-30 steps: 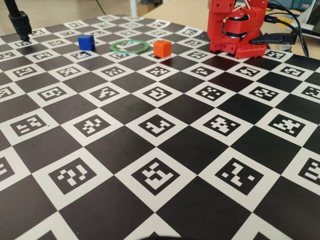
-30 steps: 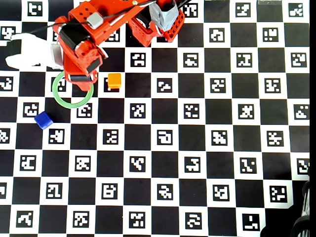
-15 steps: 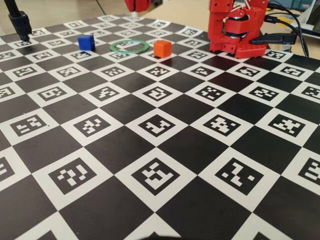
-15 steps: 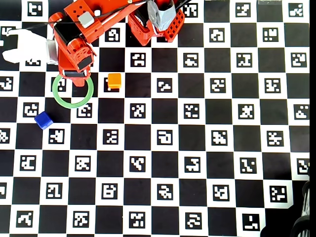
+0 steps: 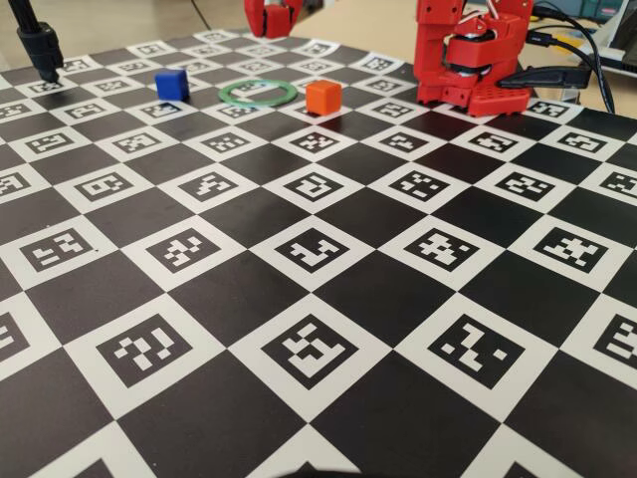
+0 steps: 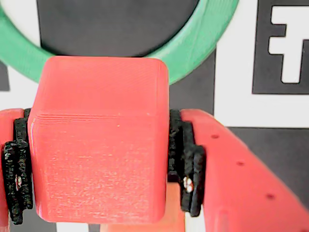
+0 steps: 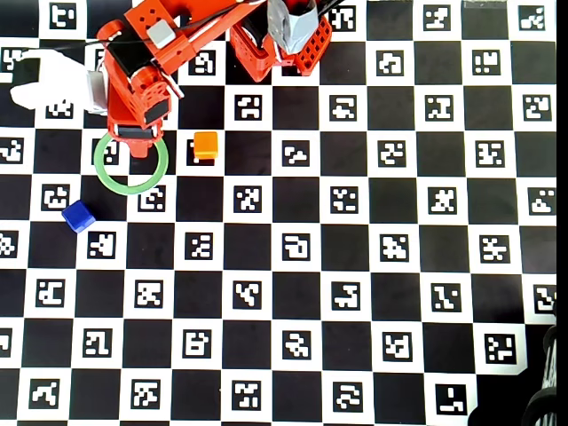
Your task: Grab the red cube then put it in the green circle then put the blue cube on top and finally the orange cube on top
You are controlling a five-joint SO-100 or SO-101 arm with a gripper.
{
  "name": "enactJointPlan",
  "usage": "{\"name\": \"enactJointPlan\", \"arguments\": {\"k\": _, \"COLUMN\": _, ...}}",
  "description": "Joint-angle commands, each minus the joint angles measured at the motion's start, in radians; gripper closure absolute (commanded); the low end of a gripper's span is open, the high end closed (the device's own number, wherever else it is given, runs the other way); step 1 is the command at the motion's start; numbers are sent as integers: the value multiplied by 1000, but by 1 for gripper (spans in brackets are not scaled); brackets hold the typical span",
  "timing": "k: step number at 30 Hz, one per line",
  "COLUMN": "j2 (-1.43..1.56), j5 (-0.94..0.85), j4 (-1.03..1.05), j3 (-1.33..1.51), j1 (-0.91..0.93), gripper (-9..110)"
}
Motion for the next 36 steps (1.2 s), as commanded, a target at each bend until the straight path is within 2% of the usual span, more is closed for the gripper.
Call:
{"name": "enactJointPlan", "arguments": {"k": 1, "j2": 77, "j5": 5, "j4": -46, "j3": 0, "j1": -3, "gripper": 100}}
{"name": "enactJointPlan", "arguments": {"k": 36, "j2": -229, "j5": 14, "j4": -224, "j3": -64, "j1": 32, "gripper": 100}}
